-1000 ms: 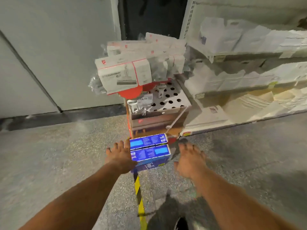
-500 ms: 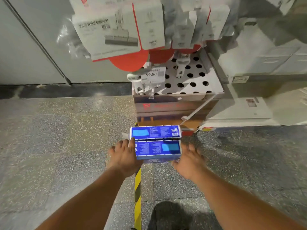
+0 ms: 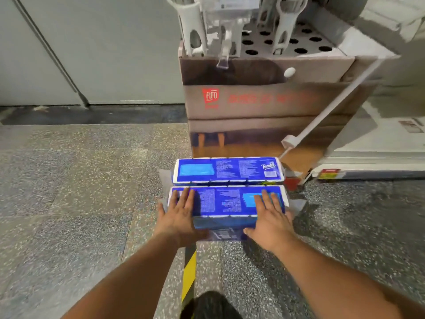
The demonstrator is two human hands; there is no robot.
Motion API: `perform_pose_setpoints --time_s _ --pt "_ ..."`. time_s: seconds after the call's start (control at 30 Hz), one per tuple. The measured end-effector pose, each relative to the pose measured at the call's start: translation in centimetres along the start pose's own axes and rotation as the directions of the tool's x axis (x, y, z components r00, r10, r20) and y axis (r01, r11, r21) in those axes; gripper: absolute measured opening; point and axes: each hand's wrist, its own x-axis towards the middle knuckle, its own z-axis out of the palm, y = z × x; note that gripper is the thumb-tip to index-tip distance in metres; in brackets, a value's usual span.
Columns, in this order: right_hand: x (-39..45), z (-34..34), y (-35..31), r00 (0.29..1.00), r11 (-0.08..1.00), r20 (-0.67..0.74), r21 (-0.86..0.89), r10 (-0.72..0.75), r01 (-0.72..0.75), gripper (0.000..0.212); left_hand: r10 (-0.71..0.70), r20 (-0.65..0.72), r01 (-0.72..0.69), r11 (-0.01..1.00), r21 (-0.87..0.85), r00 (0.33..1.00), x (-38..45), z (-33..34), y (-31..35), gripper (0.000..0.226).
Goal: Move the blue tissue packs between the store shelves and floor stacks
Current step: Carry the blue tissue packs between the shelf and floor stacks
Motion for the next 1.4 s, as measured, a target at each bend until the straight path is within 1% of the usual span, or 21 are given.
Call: perform_pose_setpoints --time_s 0.1,0.2,0.27,0.33,0.4,0.43,0.5,0.57,0.63,0.7,0.77,0.9,1.0,1.1,1.27,1.33,1.4 --pt "0.2 1.7 0.3 0.999 0.997 -0.034 -0.077 -0.027 0.024 0.114 -0.018 -0.059 0.021 0.998 0.053 0.998 0.6 1.5 0.3 0.143" --pt "-0.5 1.7 0.6 0.991 0.977 -0.103 -0.204 -0.090 0.067 0.119 -0.018 -0.095 0.034 0.983 0.179 0.995 0.3 0.9 1.3 0.141" --pt "0.0 0.9 1.2 0.991 0.970 -0.062 -0.224 -0.116 0.099 0.121 -0.005 -0.083 0.025 0.969 0.245 0.997 0.2 0.7 1.7 0.134" --pt "0.9 0.5 2.0 0.993 0.968 0.010 -0.223 -0.119 0.118 0.129 -0.008 -0.046 0.020 0.964 0.267 0.999 0.3 1.1 1.8 0.134" --pt "1.6 0.7 2.6 0.991 0.969 0.060 -0.211 -0.122 0.132 0.136 -0.011 -0.005 0.012 0.964 0.264 1.000 0.2 1.8 1.9 0.137" --pt "1.8 0.9 2.8 0.991 0.969 0.052 -0.206 -0.127 0.135 0.136 0.001 -0.021 0.005 0.968 0.251 1.000 0.3 2.1 1.9 0.136" --pt "2.1 1.1 2.8 0.989 0.964 0.002 -0.220 -0.151 0.148 0.131 0.029 -0.088 -0.010 0.978 0.207 0.996 0.3 2.0 2.0 0.130" --pt "2.0 0.7 2.6 0.985 0.954 -0.013 -0.249 -0.174 0.165 0.123 0.038 -0.109 -0.018 0.985 0.174 0.993 0.1 1.4 2.1 0.119" --pt "1.7 -0.2 2.4 0.983 0.955 -0.016 -0.242 -0.181 0.172 0.120 0.046 -0.120 -0.029 0.990 0.135 0.992 -0.1 0.5 1.9 0.110" --pt "1.1 -2.0 2.0 0.982 0.957 -0.006 -0.229 -0.187 0.181 0.119 0.036 -0.105 -0.026 0.995 0.098 0.994 -0.8 -1.1 1.4 0.109" --pt "-0.4 -4.4 1.6 0.978 0.954 -0.011 -0.224 -0.207 0.199 0.119 0.049 -0.124 -0.039 0.996 0.078 0.991 -2.6 -3.3 1.1 0.109" --pt "-5.1 -11.4 0.1 0.978 0.954 0.011 -0.219 -0.207 0.205 0.119 0.058 -0.107 -0.051 0.996 0.066 0.993 -8.1 -10.4 1.2 0.106" --pt "-9.3 -19.7 -1.8 0.979 0.959 0.023 -0.198 -0.203 0.203 0.121 0.052 -0.100 -0.045 0.997 0.065 0.994 -13.4 -19.0 1.8 0.107" --pt "-13.8 -28.9 -3.7 0.979 0.964 0.026 -0.170 -0.204 0.205 0.122 0.058 -0.109 -0.051 0.996 0.066 0.992 -18.8 -28.4 2.3 0.110" --pt "-20.2 -45.4 -7.0 0.972 0.964 -0.024 -0.135 -0.235 0.229 0.120 0.055 -0.146 -0.045 0.997 0.069 0.988 -26.5 -45.3 3.4 0.114" --pt "-22.2 -52.3 -8.2 0.965 0.959 -0.035 -0.129 -0.260 0.254 0.120 0.052 -0.170 -0.034 0.994 0.104 0.984 -29.1 -52.2 3.8 0.114" --pt "-24.0 -59.2 -9.3 0.958 0.953 -0.042 -0.127 -0.283 0.275 0.125 0.047 -0.193 -0.019 0.990 0.143 0.980 -31.4 -58.9 4.4 0.116"
